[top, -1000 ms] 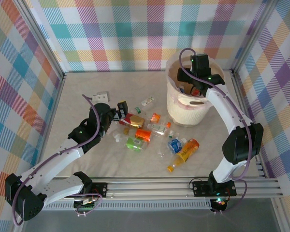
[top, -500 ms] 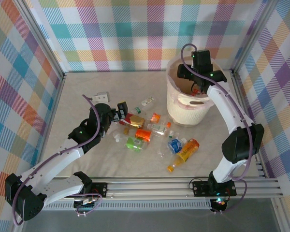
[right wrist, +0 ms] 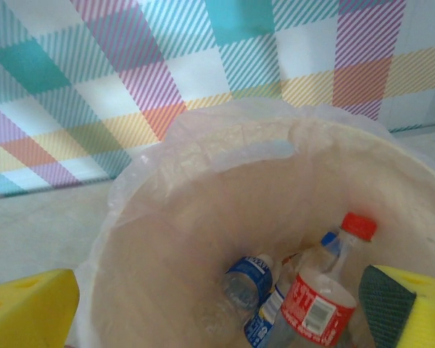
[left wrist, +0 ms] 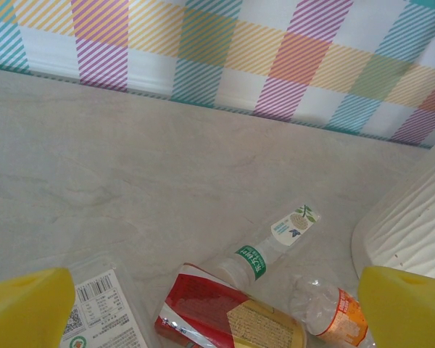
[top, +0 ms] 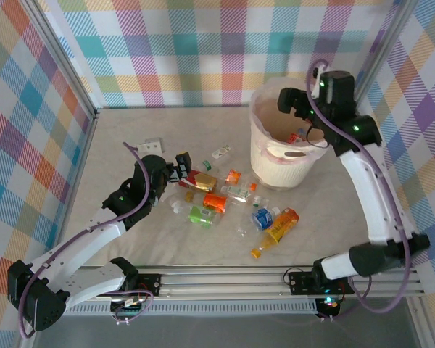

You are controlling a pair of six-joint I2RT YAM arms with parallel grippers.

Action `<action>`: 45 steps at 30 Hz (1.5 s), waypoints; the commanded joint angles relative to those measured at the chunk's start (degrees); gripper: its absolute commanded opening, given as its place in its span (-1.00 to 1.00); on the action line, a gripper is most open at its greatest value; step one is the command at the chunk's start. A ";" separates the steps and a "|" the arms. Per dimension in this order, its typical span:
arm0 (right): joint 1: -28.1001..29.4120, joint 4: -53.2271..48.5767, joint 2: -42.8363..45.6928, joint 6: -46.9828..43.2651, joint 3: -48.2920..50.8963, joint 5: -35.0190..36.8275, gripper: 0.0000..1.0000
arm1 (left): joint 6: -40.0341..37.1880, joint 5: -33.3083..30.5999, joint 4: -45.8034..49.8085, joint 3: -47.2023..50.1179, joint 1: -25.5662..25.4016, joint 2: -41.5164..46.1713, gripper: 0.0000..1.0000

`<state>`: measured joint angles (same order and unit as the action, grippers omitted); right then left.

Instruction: Put the plastic bottles in the bin

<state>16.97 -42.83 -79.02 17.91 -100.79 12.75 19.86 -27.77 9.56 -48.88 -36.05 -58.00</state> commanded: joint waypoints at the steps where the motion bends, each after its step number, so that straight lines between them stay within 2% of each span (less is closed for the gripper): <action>1: 0.39 -4.15 5.73 4.22 5.02 -1.21 0.99 | 0.92 -0.88 -0.64 0.98 0.55 0.36 1.00; 11: 0.42 -8.72 22.46 13.17 22.73 -5.56 0.99 | 1.90 -0.67 -2.01 0.90 0.55 -1.49 1.00; 25: 0.41 -21.94 32.69 22.45 37.71 -6.65 0.99 | 5.48 -1.39 -3.26 1.07 0.64 -3.48 1.00; 31: 0.36 -19.71 33.02 25.68 46.81 -11.14 0.99 | 6.11 -0.91 -2.81 0.25 0.72 -4.41 1.00; 45: 0.39 -6.31 31.81 35.16 65.95 -23.20 0.94 | 6.77 -0.07 -2.38 -0.52 0.90 -7.37 1.00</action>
<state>16.97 -53.56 -46.65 50.17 -36.42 -6.68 25.98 -27.97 7.40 -48.51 -35.79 -64.97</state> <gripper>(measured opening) 0.971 0.999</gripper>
